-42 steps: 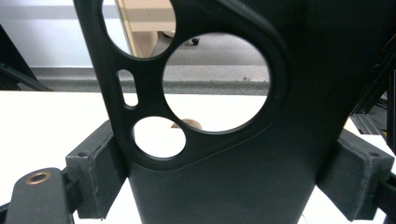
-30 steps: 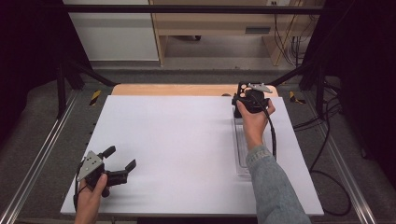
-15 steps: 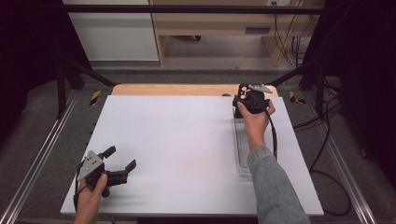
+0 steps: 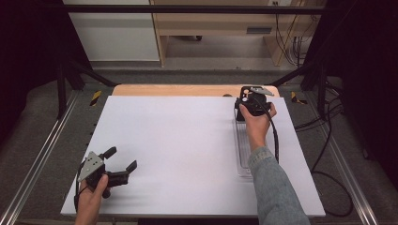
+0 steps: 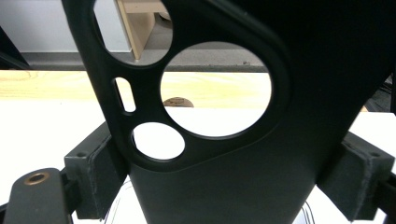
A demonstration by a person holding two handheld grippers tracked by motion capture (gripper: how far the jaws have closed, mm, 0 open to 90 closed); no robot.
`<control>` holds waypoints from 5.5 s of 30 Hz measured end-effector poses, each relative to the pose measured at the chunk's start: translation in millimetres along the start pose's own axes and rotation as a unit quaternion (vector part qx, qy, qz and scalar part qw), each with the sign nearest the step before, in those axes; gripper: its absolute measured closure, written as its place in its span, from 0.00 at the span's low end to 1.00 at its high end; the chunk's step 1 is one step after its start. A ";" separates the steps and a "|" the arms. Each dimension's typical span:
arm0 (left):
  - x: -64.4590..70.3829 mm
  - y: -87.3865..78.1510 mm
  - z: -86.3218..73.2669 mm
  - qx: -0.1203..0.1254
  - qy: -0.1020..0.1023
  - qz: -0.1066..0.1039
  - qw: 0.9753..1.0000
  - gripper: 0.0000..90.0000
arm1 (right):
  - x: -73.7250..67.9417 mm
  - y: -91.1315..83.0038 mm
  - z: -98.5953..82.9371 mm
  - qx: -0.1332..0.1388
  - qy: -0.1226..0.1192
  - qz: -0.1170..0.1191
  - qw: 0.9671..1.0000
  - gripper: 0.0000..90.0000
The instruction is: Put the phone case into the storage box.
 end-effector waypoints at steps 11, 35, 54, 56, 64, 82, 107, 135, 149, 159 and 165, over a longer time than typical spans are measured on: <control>-0.8 -0.7 0.0 0.000 0.000 0.001 1.000 0.02 | 0.5 2.6 -3.0 -0.003 0.000 -0.001 1.000 0.14; -1.7 -1.0 0.3 0.001 -0.002 0.002 1.000 0.02 | 2.8 4.8 -5.6 -0.006 0.002 -0.005 1.000 0.12; -2.3 -0.6 -0.4 -0.002 -0.003 0.005 1.000 0.02 | 2.4 -5.8 8.9 0.024 -0.002 0.004 1.000 0.06; -2.5 -0.5 -0.7 -0.003 -0.003 0.005 1.000 0.02 | 1.8 -8.0 10.5 0.027 -0.004 0.004 1.000 0.06; -2.8 -0.6 -0.6 -0.002 -0.002 0.006 1.000 0.02 | 1.3 -17.2 16.5 0.032 -0.004 0.009 0.999 0.06; -3.2 -1.3 0.5 0.001 0.005 0.009 1.000 0.02 | -7.7 -35.9 21.6 0.028 -0.005 0.037 0.999 0.06; -3.4 -2.8 0.9 0.003 0.007 0.009 1.000 0.02 | -18.5 -61.1 28.0 0.032 0.002 0.088 0.996 0.07; -2.4 -2.9 1.0 0.006 0.010 0.004 1.000 0.02 | -32.8 -93.4 30.4 0.041 -0.015 0.144 0.989 0.06; -2.5 -3.8 -0.5 0.004 0.009 0.006 1.000 0.02 | -31.3 -116.9 41.2 0.070 -0.028 0.166 0.983 0.05; -4.0 -4.5 -2.2 0.000 0.013 0.013 1.000 0.02 | -25.1 -129.5 40.7 0.080 -0.027 0.176 0.981 0.05; -4.0 -4.9 -1.8 0.001 0.011 0.013 1.000 0.02 | -21.9 -134.3 36.8 0.079 -0.030 0.179 0.980 0.05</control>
Point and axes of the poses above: each handheld gripper's, and its own axes: y roughly forward along the jaws, z roughly out of its top, x roughly to its right, the point moved 10 cm from there along y, roughly forward along the jaws, and after that the axes turned 15 degrees about y, right-handed, at the moved point
